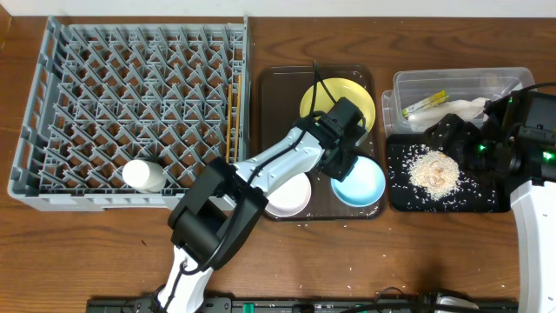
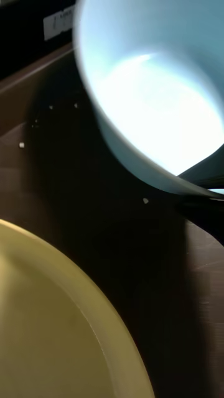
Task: Sort waste into correct bins and load items into the dishwasher
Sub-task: 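Reach left gripper to the light-blue bowl and grasp its rim, then lift the light-blue bowl with left gripper and carry it into the rack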
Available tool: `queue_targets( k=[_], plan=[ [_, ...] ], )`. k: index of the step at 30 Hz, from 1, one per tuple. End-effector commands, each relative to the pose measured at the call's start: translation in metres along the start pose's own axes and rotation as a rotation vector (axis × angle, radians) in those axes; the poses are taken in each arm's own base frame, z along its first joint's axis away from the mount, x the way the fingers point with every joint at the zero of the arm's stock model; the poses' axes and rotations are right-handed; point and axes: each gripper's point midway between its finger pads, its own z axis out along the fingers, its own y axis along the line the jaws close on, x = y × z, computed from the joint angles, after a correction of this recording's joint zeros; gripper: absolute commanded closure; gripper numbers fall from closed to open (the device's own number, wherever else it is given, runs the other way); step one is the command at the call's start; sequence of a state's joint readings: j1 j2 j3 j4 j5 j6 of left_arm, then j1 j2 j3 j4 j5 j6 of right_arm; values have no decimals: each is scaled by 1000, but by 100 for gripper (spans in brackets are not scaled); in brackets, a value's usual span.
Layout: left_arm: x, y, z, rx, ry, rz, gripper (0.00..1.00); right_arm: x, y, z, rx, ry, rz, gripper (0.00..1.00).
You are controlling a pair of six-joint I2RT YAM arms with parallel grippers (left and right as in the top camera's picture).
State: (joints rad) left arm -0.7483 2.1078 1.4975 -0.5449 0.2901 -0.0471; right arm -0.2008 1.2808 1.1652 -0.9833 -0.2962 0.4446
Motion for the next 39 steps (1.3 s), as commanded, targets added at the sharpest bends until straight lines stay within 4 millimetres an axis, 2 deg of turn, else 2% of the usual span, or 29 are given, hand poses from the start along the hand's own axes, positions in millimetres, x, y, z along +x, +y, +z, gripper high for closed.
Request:
queue_targets(
  k=[1,5,9,11,12,15,17,18,20,23,26,30,33,39],
  plan=[
    [13,6,20,-2,54,-5,92,0,0,0,-4,4,7,1],
    [14,8,23,-3,56,-8,92,0,0,0,-4,4,7,1],
    [4,7,10,0,21,-10,92,0,0,0,-4,4,7,1],
    [-5,5,-5,1,-11,-11,93,0,0,0,-4,4,7,1],
    [-18,6,-27,-23,-60,-23,93,0,0,0,-4,5,7,1],
    [-35,16,-68,-102,-157,-40,93,0,0,0,-4,4,7,1],
    [-43,22,-99,-165,-219,-39,93,0,0,0,-4,4,7,1],
    [-43,32,-126,-260,-257,-39,93,0,0,0,-4,4,7,1],
    [-41,48,-157,-392,-292,-37,93,0,0,0,-4,4,7,1],
    [-33,81,-210,-648,-338,-52,93,0,0,0,-4,4,7,1],
    [-18,116,-272,-942,-367,-82,92,0,0,0,-4,4,7,1],
    [9,155,-333,-1212,-312,-112,93,0,0,0,-4,4,7,1],
    [35,186,-360,-1337,-212,-150,93,0,0,0,-4,4,7,1],
    [76,243,-379,-1458,-93,-302,93,0,0,0,-4,4,7,1]
  ],
)
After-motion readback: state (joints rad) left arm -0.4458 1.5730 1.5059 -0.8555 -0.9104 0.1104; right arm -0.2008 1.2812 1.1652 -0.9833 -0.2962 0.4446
